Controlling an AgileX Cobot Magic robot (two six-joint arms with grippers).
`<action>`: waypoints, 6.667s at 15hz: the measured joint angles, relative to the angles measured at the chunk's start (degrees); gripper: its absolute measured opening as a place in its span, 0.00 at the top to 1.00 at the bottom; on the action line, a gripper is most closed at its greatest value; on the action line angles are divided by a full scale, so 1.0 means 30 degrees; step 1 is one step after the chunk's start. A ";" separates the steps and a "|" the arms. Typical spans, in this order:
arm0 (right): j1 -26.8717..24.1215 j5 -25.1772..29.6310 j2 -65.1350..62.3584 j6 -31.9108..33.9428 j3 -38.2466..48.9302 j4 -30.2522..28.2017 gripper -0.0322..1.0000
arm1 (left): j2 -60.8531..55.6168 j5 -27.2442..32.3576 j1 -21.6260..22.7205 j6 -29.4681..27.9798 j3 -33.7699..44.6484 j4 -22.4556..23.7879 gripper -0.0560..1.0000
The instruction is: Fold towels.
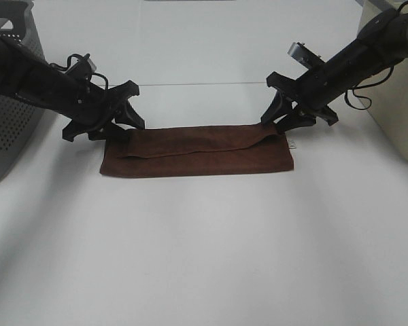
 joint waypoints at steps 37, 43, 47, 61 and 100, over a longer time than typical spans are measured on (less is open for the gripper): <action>-0.0019 0.3151 -0.2082 0.2636 -0.0649 -0.3285 0.10 | -0.1318 0.8633 -0.0649 -1.0600 -0.8193 1.1192 0.91; -0.0019 0.3209 -0.2082 0.2636 -0.0649 -0.2349 0.10 | 0.0821 0.4870 -0.3648 -1.0982 -0.8403 0.7506 0.91; -0.0019 0.3209 -0.2082 0.2636 -0.0649 -0.2349 0.10 | 0.1471 0.2903 -0.4832 -1.1497 -0.8403 0.6455 0.77; 0.2693 0.5176 -0.2044 -0.0879 -0.0649 0.5118 0.10 | 0.1604 0.6990 -0.0726 -0.8174 -1.1345 0.6322 0.24; 0.1299 0.5214 -0.8231 0.4565 -0.0115 -0.5691 0.16 | -1.0600 1.2013 0.1050 -0.8289 -0.9301 1.4668 0.24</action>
